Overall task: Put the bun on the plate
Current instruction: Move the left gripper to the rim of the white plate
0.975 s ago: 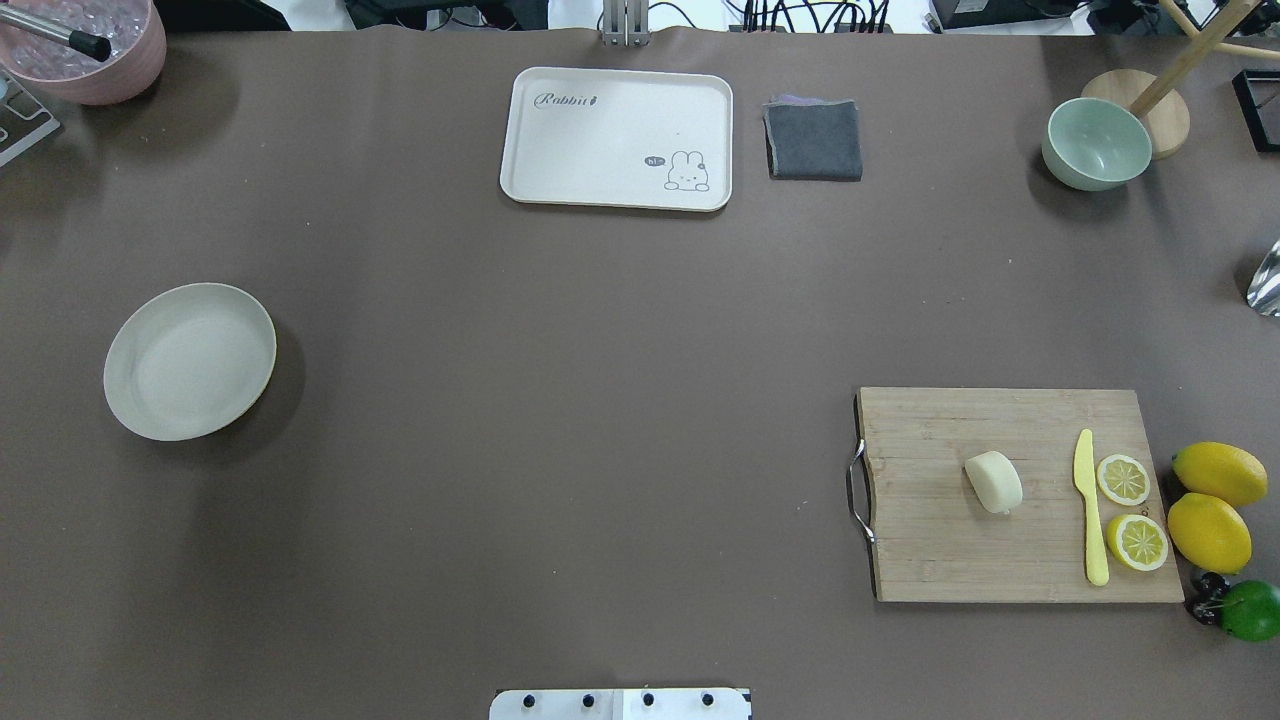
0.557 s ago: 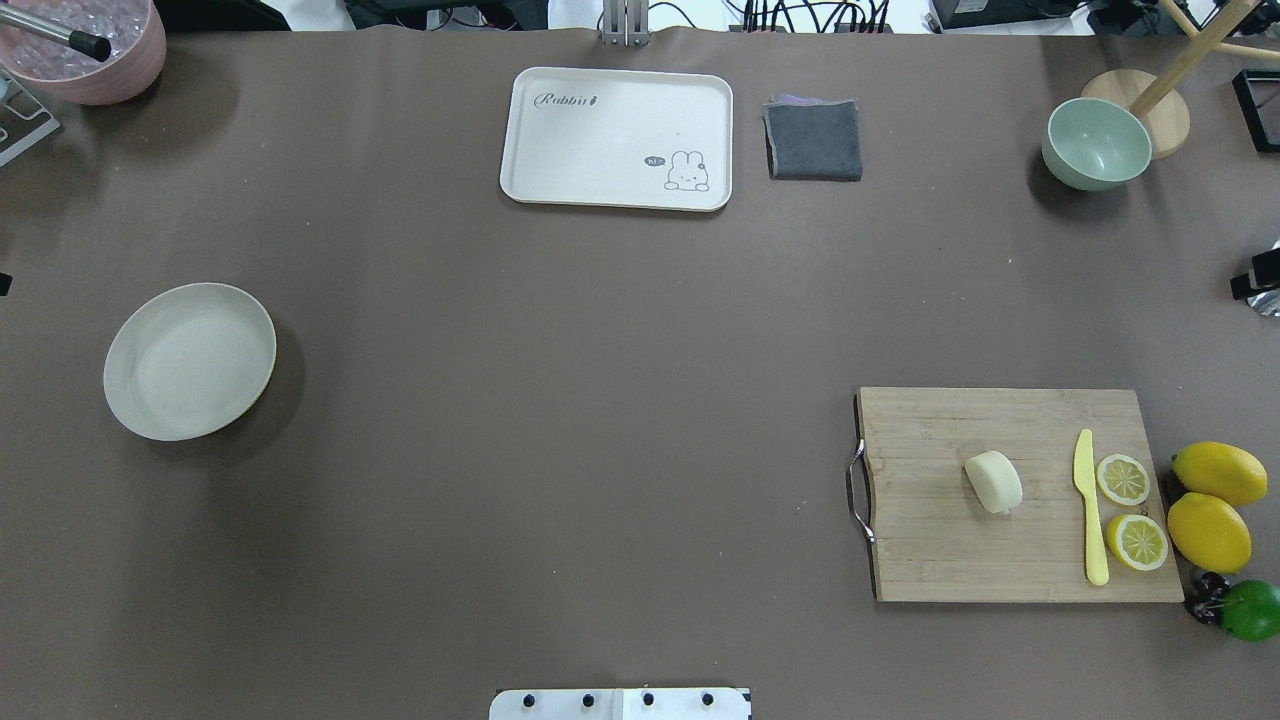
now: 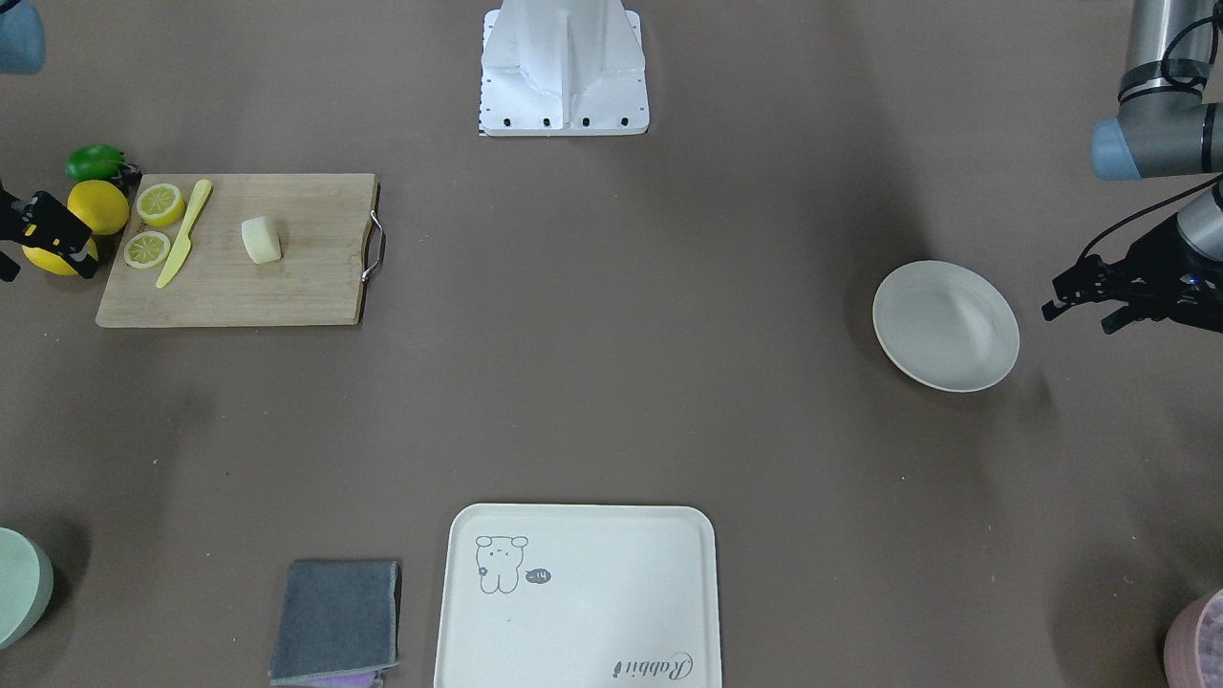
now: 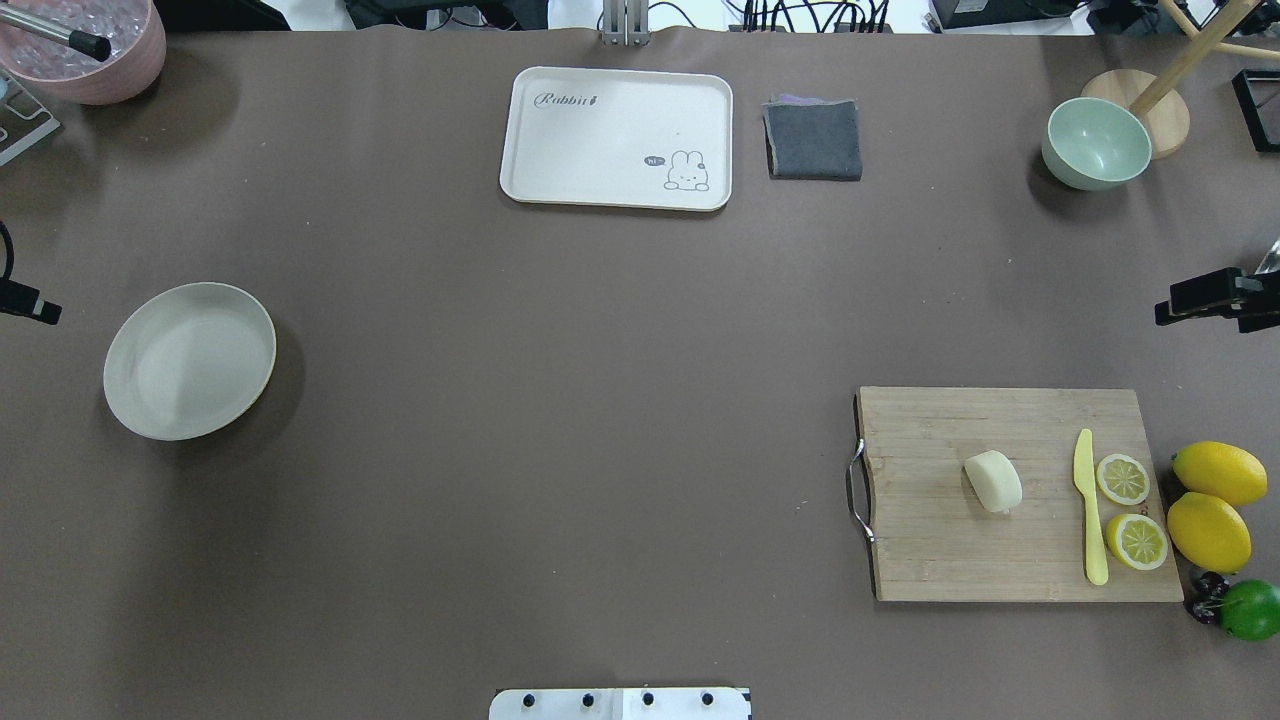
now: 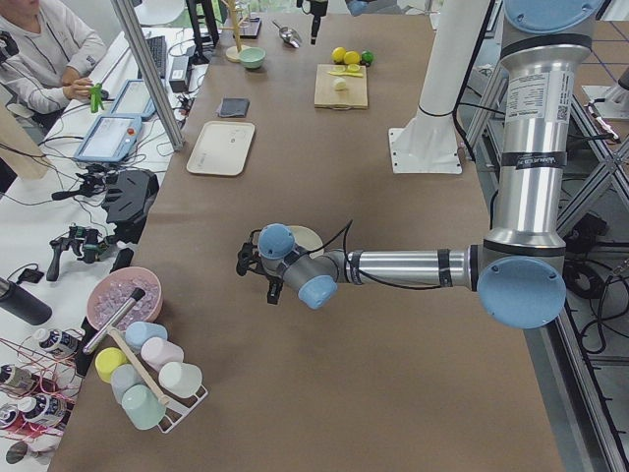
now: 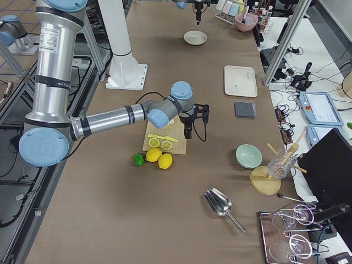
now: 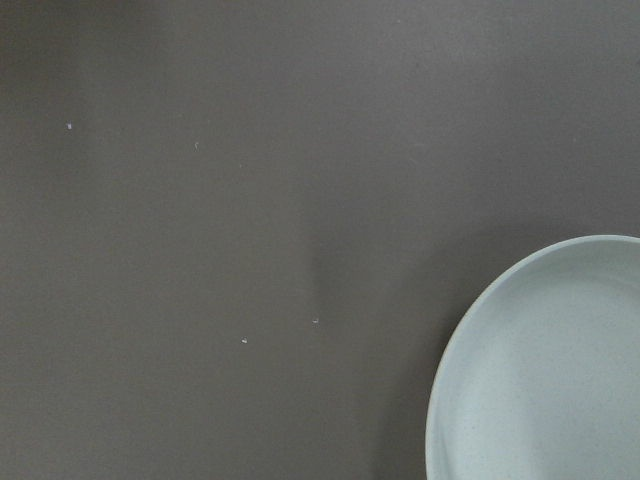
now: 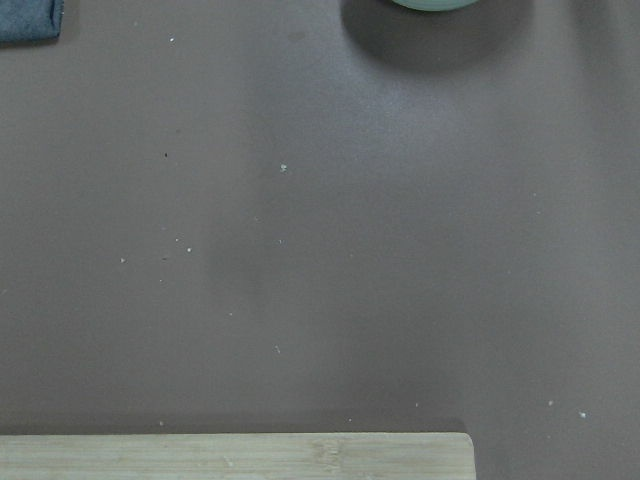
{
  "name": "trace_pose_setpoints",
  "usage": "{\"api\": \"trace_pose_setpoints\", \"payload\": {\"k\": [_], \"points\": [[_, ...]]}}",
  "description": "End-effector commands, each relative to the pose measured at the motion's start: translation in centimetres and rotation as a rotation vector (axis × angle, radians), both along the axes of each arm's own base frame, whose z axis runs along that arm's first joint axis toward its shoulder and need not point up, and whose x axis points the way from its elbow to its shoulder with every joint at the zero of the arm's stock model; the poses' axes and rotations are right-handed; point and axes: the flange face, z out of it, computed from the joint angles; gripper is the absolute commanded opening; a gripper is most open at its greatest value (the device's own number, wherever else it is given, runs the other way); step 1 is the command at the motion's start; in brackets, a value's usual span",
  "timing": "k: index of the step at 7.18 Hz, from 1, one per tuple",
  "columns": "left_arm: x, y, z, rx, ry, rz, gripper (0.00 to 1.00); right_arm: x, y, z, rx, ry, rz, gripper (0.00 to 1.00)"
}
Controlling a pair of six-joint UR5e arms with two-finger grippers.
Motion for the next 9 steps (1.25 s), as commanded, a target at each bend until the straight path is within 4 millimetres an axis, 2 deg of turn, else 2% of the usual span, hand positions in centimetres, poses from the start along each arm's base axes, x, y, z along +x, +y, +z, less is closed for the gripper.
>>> {"api": "trace_pose_setpoints", "payload": {"k": [1, 2, 4, 6, 7, 8, 9], "points": [[2.2, 0.0, -0.3, -0.006, 0.012, 0.020, 0.81, -0.6, 0.2, -0.1, 0.004, -0.005, 0.000, 1.00], [3.0, 0.2, -0.4, 0.003, 0.016, 0.036, 0.70, -0.6, 0.2, -0.1, 0.004, -0.005, 0.000, 1.00], [3.5, 0.4, -0.3, 0.003, 0.018, 0.047, 0.66, -0.6, 0.2, -0.2, 0.005, -0.005, 0.000, 1.00], [4.8, 1.1, 1.4, 0.011, 0.021, 0.075, 0.63, -0.6, 0.2, -0.2, 0.005, -0.005, 0.000, 1.00], [5.5, 1.1, 1.6, 0.018, 0.030, 0.081, 0.62, -0.6, 0.2, -0.2, 0.005, -0.005, 0.000, 1.00], [5.8, 0.5, 0.2, -0.018, 0.053, 0.040, 0.51, -0.6, 0.2, -0.2, 0.006, -0.004, 0.001, 1.00], [7.5, 1.3, -0.1, -0.018, 0.079, 0.053, 0.32, -0.6, 0.2, -0.3, 0.007, -0.006, 0.000, 1.00]]}}
